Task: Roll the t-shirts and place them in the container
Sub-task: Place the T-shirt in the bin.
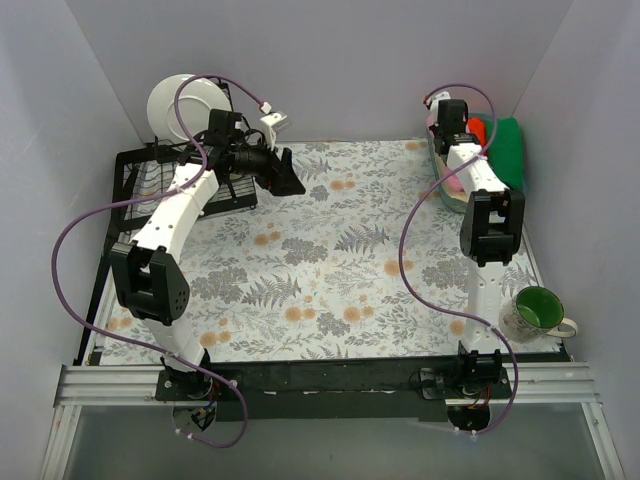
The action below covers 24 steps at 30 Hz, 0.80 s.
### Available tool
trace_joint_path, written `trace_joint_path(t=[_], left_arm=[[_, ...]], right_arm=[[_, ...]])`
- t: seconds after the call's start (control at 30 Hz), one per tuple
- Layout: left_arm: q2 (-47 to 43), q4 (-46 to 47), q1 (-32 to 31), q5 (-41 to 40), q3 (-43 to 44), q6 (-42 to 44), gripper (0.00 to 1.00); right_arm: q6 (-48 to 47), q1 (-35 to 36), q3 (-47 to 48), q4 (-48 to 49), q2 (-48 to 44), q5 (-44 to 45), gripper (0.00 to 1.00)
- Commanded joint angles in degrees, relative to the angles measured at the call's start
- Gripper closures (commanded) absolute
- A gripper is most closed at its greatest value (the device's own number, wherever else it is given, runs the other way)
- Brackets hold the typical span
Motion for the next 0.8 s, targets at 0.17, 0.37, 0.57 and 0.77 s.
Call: trace_joint_path(t=[0.17, 0.37, 0.57, 0.77], left_arm=[[1.0, -1.3, 0.0, -0.9, 0.6, 1.1, 0.29], [1.4, -1.5, 0.0, -1.4, 0.4, 1.2, 0.28], [1.6, -1.6, 0.0, -1.8, 0.0, 1.4, 0.28], [1.2, -1.5, 0.0, -2.1, -0.1, 1.6, 0.28]], right_arm=[[3.7, -1.4, 5.4, 7.0, 2.3, 4.1, 0.99], [3.5, 0.0, 4.5, 7.0, 5.3, 4.7, 0.99], [3.2, 2.7, 3.6, 6.9, 6.4, 6.5, 0.99], [5.0, 5.2, 1.8, 6.7, 6.4, 9.6, 0.99]])
